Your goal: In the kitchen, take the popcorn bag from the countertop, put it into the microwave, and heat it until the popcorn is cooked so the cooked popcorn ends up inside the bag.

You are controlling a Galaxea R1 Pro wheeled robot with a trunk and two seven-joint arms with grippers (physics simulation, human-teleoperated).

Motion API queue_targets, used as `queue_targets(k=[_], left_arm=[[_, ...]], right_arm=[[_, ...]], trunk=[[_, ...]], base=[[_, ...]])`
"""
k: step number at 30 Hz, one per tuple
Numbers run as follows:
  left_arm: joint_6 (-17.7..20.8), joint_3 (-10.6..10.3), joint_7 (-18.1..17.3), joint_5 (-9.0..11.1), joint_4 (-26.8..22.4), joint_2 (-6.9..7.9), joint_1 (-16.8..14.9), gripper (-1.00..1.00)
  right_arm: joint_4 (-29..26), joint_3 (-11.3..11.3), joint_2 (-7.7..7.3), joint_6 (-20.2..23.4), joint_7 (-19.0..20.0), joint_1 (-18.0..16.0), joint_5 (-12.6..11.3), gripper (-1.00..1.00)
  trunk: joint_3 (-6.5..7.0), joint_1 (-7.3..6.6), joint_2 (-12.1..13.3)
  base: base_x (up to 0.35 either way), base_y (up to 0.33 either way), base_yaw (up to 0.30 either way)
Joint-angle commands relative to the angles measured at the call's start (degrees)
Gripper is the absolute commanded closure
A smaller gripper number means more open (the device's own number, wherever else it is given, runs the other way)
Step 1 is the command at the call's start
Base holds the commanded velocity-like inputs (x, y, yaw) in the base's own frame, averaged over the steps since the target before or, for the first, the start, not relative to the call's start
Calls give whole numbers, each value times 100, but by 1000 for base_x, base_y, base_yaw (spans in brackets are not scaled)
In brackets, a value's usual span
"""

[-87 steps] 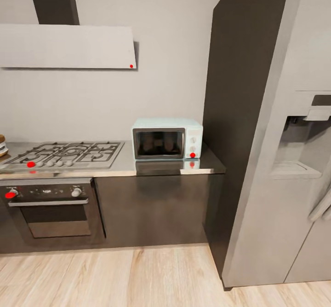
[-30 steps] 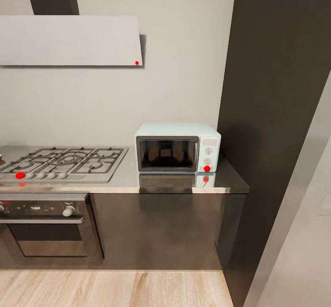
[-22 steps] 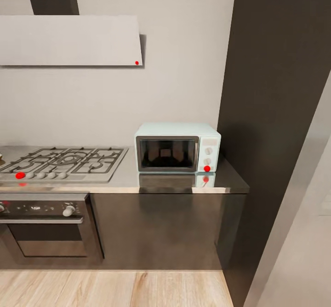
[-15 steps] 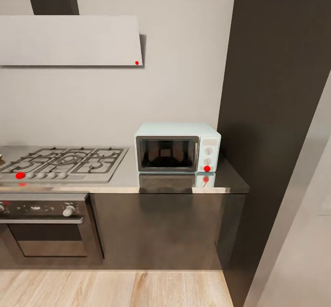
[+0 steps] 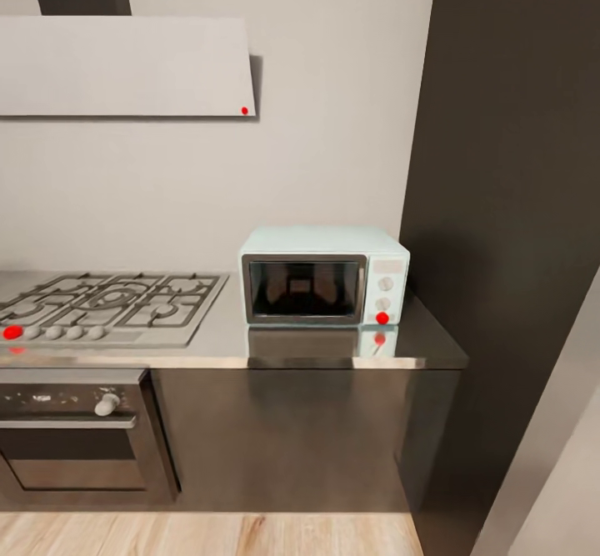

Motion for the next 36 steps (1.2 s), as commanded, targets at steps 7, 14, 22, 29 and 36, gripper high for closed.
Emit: queue_targets(k=[7, 14, 22, 29, 36], left_arm=[[-19, 5, 8, 39, -1, -8, 0, -100], [-28, 8, 27, 45, -1, -8, 0, -100], [-37, 17, 46, 47, -2, -8, 0, -100], [-37, 17, 46, 39, -8, -9, 0, -100], [-37, 17, 46, 39, -4, -8, 0, -100]], right_arm=[[-157, -28, -14, -4, 7, 3, 101, -100], [-1886, -27, 11, 899, 5, 3, 111, -100], [-5919, 485, 210, 3487, -16, -23, 89, -100], [-7009, 548, 465, 4855, -26, -1228, 95, -100], [-7362, 548, 473, 5667, -79, -2156, 94, -100]], trunk=[[-4, 3, -2], [-4, 3, -2], [-4, 3, -2], [-4, 3, -2], [-4, 3, -2]], base=[[31, 0, 0], [0, 0, 0], [0, 0, 0], [0, 0, 0], [0, 0, 0]])
